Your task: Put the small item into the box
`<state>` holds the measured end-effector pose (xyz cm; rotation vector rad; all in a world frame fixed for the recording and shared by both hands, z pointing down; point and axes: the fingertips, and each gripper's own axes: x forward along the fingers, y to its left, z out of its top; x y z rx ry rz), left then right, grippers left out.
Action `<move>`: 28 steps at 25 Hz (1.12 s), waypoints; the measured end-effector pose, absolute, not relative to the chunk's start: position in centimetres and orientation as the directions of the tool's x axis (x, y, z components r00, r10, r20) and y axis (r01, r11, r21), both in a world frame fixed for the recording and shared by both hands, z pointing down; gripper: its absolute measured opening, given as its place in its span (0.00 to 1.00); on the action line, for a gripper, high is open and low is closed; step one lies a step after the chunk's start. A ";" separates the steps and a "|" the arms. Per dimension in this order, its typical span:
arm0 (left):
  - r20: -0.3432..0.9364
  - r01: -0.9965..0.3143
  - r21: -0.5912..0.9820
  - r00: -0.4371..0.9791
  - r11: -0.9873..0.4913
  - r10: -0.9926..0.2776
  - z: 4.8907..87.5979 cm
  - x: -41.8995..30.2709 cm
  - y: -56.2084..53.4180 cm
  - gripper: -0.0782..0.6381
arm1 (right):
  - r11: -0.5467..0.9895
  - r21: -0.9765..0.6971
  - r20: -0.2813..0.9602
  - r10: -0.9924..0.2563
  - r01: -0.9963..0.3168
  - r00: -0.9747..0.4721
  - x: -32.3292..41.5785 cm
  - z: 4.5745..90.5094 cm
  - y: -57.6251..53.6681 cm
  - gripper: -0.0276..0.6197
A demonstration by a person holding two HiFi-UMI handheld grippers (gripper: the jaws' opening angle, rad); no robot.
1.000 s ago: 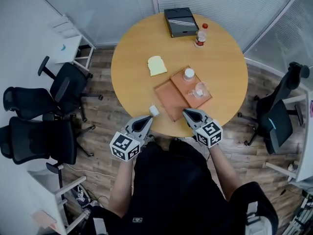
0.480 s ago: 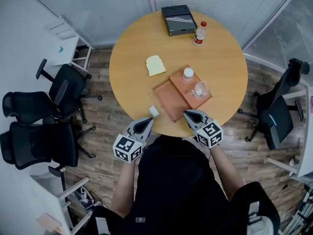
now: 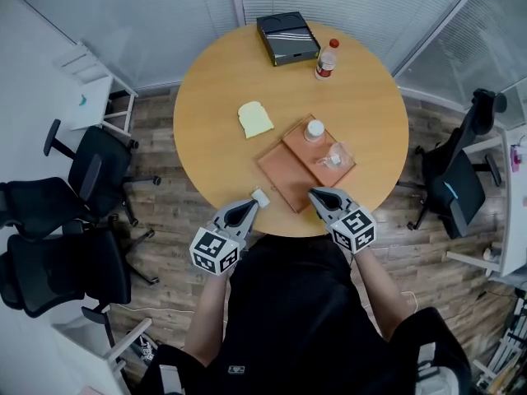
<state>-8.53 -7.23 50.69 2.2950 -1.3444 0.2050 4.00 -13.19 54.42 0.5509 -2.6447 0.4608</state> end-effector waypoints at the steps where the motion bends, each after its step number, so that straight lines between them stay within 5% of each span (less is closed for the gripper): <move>1: 0.361 -0.850 0.319 0.517 -0.418 -0.776 51.2 -8.8 -7.4 0.12 | 0.863 -0.229 0.445 -0.318 -0.450 -0.837 3.9 54.6 -13.3 0.05; 28: 0.532 -0.817 0.317 0.574 -0.482 -0.622 61.3 -8.7 -9.3 0.12 | 0.831 -0.275 0.488 -0.312 -0.483 -0.815 2.0 57.9 -14.4 0.05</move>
